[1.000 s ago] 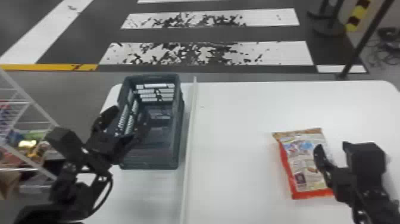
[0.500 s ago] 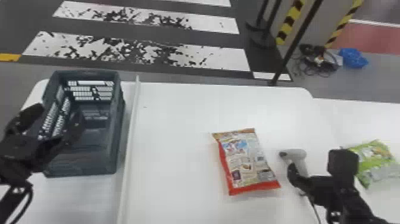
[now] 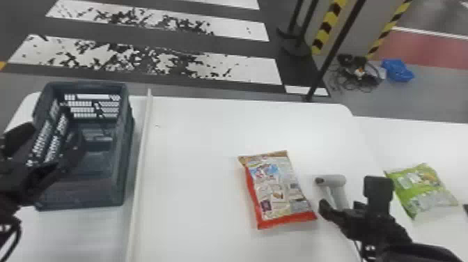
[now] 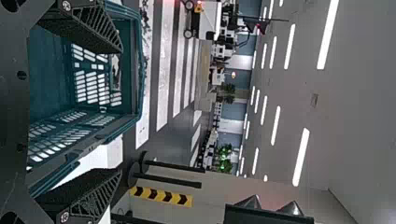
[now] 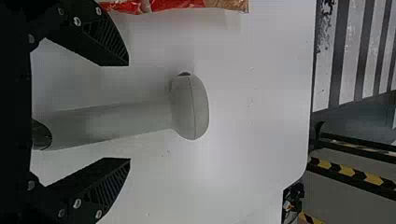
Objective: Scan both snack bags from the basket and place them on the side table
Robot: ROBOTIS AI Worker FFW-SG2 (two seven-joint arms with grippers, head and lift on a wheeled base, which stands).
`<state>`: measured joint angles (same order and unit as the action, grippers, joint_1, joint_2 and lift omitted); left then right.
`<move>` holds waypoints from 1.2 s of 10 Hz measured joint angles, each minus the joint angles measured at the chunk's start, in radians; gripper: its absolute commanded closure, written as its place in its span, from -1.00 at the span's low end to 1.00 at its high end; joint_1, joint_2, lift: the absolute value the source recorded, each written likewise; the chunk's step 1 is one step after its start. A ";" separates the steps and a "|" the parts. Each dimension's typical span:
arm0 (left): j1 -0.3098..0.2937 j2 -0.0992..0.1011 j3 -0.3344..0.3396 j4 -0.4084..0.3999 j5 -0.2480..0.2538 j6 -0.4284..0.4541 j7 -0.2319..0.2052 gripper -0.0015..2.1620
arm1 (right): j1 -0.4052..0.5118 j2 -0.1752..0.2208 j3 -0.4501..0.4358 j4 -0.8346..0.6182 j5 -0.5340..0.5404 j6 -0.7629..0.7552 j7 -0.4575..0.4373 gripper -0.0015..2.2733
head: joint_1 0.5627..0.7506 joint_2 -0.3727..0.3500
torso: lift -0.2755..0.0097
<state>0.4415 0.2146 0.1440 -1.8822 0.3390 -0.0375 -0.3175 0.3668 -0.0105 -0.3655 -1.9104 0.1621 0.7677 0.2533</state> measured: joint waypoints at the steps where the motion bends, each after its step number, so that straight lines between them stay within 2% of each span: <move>1: 0.000 0.000 0.000 0.000 0.000 0.000 0.000 -0.92 | -0.024 -0.012 0.002 0.025 0.010 0.025 0.000 -0.20 | 0.41 -0.50 | 0.41; 2: 0.000 0.000 0.000 0.002 0.000 0.000 0.000 -0.92 | -0.045 -0.026 0.005 0.045 0.022 0.056 0.000 0.62 | 0.41 -0.52 | 0.41; 3: 0.000 0.000 0.000 0.003 0.000 0.000 0.000 -0.92 | -0.055 -0.034 0.009 0.055 0.027 0.071 -0.005 0.96 | 0.41 -0.53 | 0.41; 7: -0.001 -0.001 0.002 0.005 0.000 0.000 0.000 -0.92 | -0.031 -0.030 0.017 -0.009 0.027 0.084 -0.015 0.98 | 0.41 -0.52 | 0.41; 12: -0.001 -0.005 0.005 0.007 0.000 0.000 0.000 -0.92 | 0.114 -0.008 0.096 -0.250 0.017 0.176 0.003 0.98 | 0.41 -0.34 | 0.41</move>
<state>0.4402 0.2091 0.1485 -1.8753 0.3390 -0.0375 -0.3175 0.4804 -0.0181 -0.2693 -2.1605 0.1795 0.9433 0.2560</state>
